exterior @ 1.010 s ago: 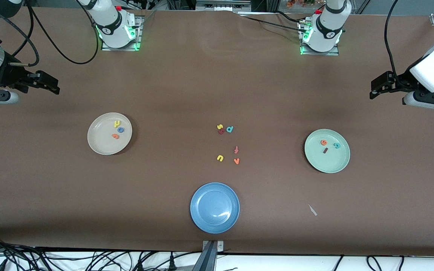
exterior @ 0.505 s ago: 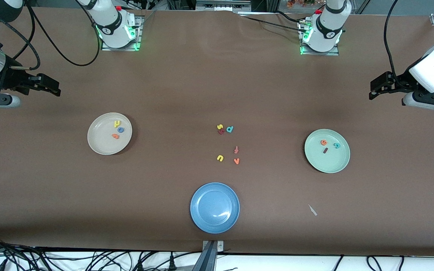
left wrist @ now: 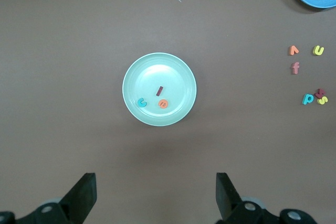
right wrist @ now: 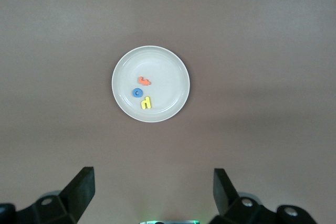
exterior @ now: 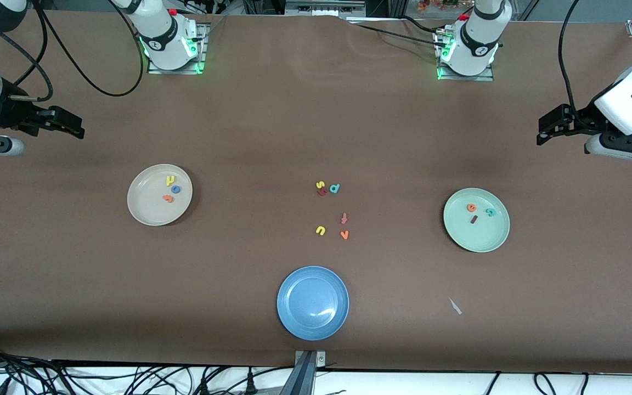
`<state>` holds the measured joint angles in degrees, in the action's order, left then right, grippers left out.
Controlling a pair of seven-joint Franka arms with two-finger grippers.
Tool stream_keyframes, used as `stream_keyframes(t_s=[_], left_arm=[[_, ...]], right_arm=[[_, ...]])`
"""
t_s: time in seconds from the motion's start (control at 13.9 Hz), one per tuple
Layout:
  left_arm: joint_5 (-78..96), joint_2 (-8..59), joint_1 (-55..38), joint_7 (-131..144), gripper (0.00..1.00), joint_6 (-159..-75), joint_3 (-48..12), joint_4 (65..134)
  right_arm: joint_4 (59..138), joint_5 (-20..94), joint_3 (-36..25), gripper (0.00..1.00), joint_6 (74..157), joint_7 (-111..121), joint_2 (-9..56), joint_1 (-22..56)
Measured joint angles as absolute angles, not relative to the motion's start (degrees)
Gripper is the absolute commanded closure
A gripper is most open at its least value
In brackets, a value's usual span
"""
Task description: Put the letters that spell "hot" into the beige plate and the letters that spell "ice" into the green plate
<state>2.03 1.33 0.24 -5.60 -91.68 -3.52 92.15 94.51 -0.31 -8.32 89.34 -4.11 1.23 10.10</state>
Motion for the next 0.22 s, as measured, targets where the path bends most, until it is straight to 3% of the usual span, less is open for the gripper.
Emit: stream_keyframes(t_s=[0.22], left_arm=[[2.0,1.3,0.1,-5.6,0.00,-91.7,-3.5,92.1]], right_arm=[[94.5,-0.3,-8.3,0.00,89.3,-4.1,1.2,10.1]])
